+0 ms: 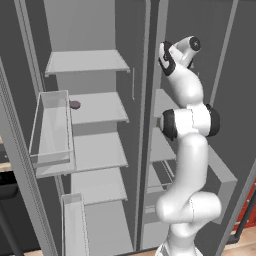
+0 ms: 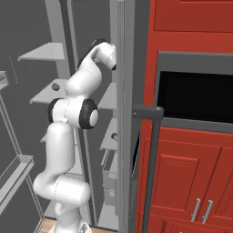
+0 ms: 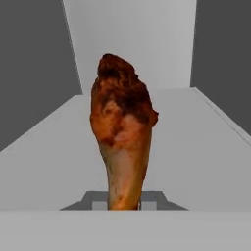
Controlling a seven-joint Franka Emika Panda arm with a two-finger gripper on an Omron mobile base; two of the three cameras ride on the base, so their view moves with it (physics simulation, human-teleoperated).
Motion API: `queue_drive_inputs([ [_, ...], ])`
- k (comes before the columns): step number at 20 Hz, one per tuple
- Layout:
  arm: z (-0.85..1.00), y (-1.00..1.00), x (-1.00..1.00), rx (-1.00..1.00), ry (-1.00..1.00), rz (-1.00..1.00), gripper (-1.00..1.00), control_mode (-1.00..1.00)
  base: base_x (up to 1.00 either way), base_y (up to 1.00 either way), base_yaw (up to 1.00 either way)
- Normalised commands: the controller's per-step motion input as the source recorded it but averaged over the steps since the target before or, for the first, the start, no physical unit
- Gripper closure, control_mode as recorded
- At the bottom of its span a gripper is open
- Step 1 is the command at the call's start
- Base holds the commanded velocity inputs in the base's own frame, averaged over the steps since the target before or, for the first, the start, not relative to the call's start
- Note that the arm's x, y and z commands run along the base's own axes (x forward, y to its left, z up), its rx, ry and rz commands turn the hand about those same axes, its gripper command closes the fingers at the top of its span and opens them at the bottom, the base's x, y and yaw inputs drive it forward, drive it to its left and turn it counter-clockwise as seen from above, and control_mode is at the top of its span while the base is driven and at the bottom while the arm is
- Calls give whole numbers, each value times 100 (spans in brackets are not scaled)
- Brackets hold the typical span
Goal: There's a chicken drumstick in the fridge that needs to be moved to the freezer for freezing. Pick up the chicken drumstick from the fridge, place it on any shelf in the freezer, and close the fridge and freezer doors when done.
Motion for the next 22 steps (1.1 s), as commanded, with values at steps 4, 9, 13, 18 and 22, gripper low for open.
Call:
queue_drive_inputs([
  [4,-58,0,0,0,0,0,100,-100,0,0,0],
  [9,-45,0,-2,0,-1,0,-100,-100,0,0,0],
  [13,-21,0,-16,0,0,0,-100,-100,0,0,0],
  [18,-22,0,-25,0,0,0,-100,-100,0,0,0],
  [22,-5,2,-70,0,0,0,-100,-100,0,0,0],
])
